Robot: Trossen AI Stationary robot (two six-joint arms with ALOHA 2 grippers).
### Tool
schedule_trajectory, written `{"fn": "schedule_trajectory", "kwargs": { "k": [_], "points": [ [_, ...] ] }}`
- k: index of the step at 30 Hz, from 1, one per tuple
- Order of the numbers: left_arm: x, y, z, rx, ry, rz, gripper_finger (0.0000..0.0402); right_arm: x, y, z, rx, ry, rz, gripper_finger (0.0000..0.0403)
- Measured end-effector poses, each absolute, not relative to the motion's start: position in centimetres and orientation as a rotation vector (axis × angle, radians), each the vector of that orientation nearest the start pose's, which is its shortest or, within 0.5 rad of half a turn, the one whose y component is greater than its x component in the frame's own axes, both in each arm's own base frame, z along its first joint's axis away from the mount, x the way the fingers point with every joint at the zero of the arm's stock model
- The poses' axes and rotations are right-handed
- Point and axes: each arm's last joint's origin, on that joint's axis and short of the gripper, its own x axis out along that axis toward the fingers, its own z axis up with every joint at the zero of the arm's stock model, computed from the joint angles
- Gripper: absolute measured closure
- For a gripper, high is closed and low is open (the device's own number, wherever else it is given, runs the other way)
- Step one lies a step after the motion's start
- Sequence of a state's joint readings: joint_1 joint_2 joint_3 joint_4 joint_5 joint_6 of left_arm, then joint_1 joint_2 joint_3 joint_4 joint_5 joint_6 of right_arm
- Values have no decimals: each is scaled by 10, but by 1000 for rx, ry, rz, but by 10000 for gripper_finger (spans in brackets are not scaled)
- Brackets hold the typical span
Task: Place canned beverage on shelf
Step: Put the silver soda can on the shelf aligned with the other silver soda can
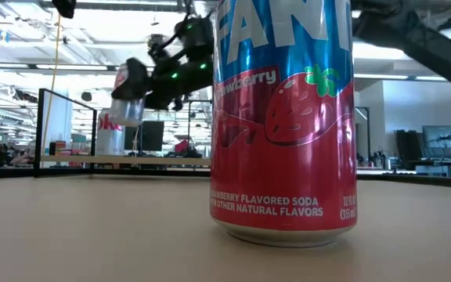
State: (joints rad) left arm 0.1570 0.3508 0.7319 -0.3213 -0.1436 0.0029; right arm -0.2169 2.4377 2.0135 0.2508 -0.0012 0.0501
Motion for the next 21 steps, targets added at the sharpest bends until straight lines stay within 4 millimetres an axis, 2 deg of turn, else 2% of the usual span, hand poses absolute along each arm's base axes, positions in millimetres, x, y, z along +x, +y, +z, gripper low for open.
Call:
{"fn": "schedule_trajectory", "kwargs": {
  "k": [5,12,15,21],
  "points": [
    [72,16,346,3,-47,300,402,568,-123,194,106,181,-219,65],
    [72,16,345,3,-46,300,402,578,-126,169,132,243,-230,65],
    [72,16,345,3,-46,300,402,579,-128,162,132,244,-238,65],
    [72,16,345,3,-36,300,401,578,-131,162,140,246,-240,64]
  ]
}}
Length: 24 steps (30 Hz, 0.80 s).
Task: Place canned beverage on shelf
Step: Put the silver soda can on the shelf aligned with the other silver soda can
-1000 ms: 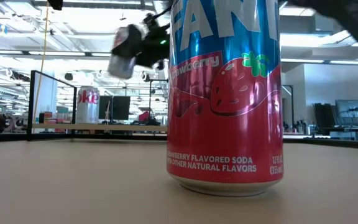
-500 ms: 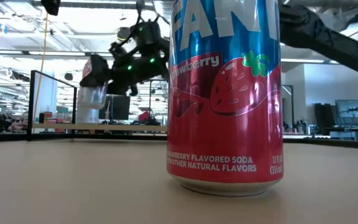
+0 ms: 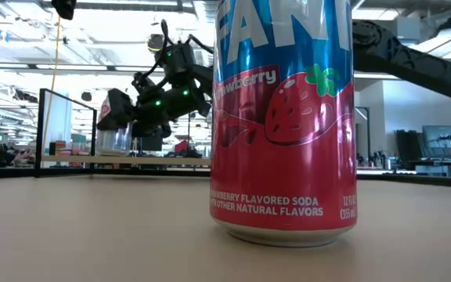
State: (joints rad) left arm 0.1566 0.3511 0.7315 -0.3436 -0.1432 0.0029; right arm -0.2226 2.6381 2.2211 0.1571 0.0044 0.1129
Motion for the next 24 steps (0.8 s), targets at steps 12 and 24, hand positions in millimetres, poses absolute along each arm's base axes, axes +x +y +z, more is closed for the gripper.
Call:
{"fn": "schedule_trajectory", "kwargs": {
  "k": [12,24],
  "points": [
    [72,16,343,3,-23,300,402,577,-131,165,106,256,-234,10],
    [72,17,336,-7,50,358,402,555,-131,234,30,335,-225,8]
  ]
}}
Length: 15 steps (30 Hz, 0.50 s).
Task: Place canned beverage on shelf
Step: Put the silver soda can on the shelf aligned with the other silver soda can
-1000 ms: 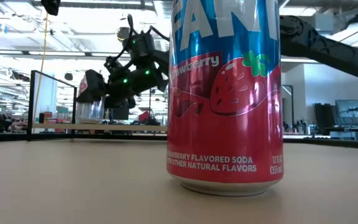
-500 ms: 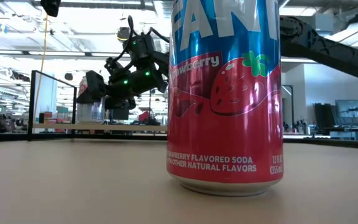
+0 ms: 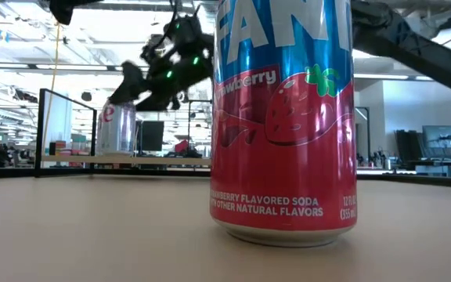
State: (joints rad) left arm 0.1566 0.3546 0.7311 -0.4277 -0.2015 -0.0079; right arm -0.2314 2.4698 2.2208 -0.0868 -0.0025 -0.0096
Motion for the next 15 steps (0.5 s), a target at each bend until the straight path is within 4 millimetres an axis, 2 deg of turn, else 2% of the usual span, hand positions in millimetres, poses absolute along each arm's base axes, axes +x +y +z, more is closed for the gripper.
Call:
{"fn": "schedule_trajectory", "kwargs": {
  "k": [6,11,15],
  "points": [
    [82,22,324,-32,188,460,402,527,-111,287,-34,459,-182,8],
    [103,26,316,-24,290,501,402,490,-91,332,-64,586,-141,8],
    [122,32,309,7,371,585,401,456,-77,357,-64,721,-160,8]
  ]
}}
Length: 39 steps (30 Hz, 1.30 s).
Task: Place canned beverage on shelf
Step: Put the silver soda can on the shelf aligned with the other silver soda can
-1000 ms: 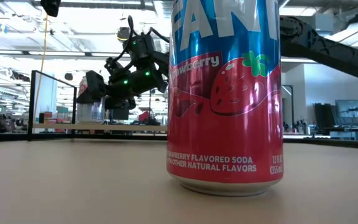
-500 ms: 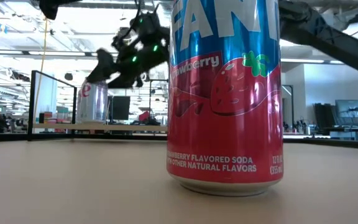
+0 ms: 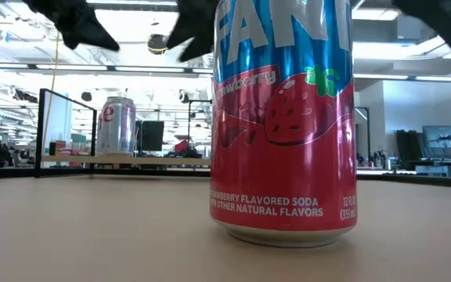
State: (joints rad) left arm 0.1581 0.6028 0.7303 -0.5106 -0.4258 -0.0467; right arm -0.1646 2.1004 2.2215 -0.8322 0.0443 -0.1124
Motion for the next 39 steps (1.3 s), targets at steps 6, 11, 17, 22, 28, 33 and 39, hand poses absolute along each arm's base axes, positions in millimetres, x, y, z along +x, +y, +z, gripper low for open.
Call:
{"fn": "schedule_trajectory", "kwargs": {
  "k": [6,11,17,22,28,33,39],
  "points": [
    [134,43,318,72,439,737,367,423,-46,377,-112,868,-245,8],
    [142,50,335,0,521,626,299,410,-9,383,-234,926,-291,8],
    [153,68,347,-67,663,685,210,396,15,362,-353,981,-349,8],
    [163,87,346,-156,820,656,160,364,21,330,-419,1007,-317,8],
    [180,115,337,-229,906,601,128,308,16,332,-339,692,-338,8],
    [189,133,331,-253,986,633,119,261,8,329,-270,361,-359,8],
    [200,141,314,-267,1087,615,119,234,11,292,-257,117,-269,8]
  ]
}}
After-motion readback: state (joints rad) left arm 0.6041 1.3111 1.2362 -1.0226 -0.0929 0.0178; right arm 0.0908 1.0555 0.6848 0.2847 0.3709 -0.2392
